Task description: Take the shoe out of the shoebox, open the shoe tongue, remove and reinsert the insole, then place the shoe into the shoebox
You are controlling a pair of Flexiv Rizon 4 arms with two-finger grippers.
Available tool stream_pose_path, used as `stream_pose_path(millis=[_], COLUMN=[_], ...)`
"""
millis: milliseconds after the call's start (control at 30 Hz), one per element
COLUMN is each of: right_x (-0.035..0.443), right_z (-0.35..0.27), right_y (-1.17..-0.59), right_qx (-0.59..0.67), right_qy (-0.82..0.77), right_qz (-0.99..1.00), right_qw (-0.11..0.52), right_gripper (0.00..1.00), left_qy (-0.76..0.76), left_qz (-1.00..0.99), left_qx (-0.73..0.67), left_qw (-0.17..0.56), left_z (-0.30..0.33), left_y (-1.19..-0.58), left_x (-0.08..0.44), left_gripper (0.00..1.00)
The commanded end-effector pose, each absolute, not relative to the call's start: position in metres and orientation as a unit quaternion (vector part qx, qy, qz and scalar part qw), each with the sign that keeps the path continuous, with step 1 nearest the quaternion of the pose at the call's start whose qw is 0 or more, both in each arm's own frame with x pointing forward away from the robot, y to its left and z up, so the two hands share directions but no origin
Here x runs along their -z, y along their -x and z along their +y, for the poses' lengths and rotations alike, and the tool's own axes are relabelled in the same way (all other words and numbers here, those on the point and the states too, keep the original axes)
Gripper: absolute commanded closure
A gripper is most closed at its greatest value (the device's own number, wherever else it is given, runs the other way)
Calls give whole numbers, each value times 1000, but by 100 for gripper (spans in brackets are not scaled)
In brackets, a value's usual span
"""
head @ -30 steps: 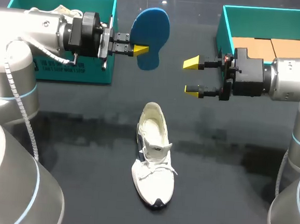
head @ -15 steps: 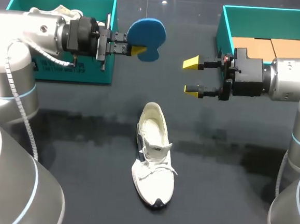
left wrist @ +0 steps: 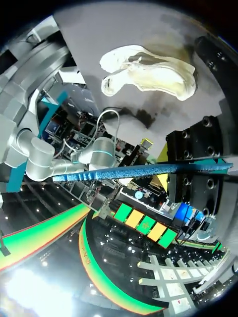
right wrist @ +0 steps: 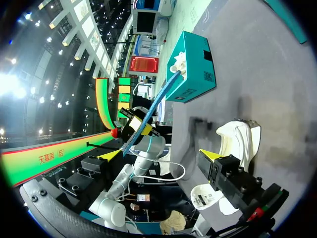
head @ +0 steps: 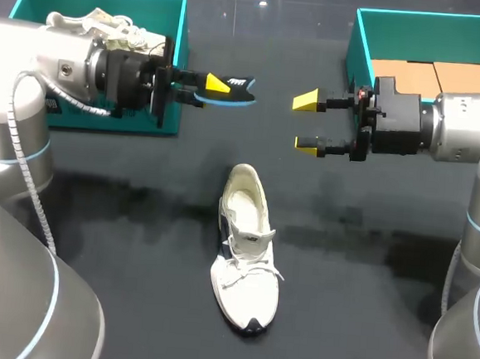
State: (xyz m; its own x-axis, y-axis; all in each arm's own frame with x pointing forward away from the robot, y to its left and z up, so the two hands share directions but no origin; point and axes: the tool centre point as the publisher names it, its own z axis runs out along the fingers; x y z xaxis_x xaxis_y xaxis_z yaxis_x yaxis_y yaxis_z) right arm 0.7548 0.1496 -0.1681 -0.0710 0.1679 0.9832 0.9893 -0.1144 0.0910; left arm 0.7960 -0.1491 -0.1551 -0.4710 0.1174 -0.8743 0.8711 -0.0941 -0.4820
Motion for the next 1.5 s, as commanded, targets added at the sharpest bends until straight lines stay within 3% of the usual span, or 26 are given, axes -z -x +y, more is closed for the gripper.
stream_pose_path(millis=[33,133,467,867,1500], right_x=[168,168,168,164,182], right_z=[151,151,151,171,192], right_y=[-754,-754,-754,-755,-751], right_qx=[506,506,506,485,509], right_qy=[549,549,549,558,515], right_qz=[-528,-528,-528,-513,-541], right_qw=[404,404,404,435,428], right_gripper=[0,0,0,0,0], left_qy=[-450,-454,-421,-489,-518], left_qz=[582,593,612,510,504], left_qx=[585,553,574,522,463], left_qw=[342,369,346,478,512], left_z=[-156,-160,-157,-163,-179], left_y=[-799,-802,-808,-807,-814], left_x=[156,157,155,174,187], left_gripper=[100,100,100,100,100])
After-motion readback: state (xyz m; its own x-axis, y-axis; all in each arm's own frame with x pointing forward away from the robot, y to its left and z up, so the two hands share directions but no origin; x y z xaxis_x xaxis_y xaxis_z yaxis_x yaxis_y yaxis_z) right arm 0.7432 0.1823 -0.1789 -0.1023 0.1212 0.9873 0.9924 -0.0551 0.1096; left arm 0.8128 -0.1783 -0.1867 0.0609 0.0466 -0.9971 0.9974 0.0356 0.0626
